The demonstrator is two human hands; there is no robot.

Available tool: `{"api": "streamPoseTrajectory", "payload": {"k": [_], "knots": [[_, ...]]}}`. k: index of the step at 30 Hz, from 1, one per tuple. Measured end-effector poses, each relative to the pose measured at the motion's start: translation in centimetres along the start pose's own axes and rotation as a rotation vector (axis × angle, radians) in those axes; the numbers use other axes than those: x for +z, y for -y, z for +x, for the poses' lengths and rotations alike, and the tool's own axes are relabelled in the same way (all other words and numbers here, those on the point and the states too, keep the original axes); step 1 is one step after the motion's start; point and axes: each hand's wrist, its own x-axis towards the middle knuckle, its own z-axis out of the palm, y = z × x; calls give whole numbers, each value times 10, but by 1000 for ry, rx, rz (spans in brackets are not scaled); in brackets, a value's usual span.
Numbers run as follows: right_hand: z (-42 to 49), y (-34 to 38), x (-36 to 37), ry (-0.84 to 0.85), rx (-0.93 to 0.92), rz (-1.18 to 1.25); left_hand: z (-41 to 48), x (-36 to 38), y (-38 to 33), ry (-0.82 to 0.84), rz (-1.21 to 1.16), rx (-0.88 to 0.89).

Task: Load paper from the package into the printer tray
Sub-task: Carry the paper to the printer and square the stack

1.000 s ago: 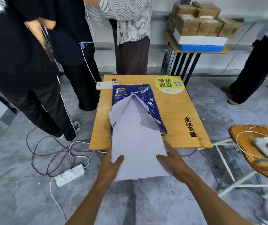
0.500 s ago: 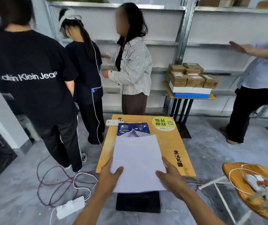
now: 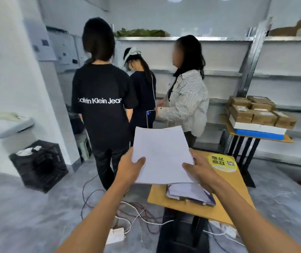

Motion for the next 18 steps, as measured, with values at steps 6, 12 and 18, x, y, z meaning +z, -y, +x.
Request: {"api": "streamPoseTrajectory", "payload": {"k": [6, 12, 18], "knots": [[46, 31, 176, 254, -52, -16, -27, -165, 33, -296, 75, -92], [50, 65, 373, 620, -78, 4, -94, -329, 66, -617, 172, -184], [30, 99, 554, 1030, -134, 74, -177, -439, 80, -984, 277, -284]]}}
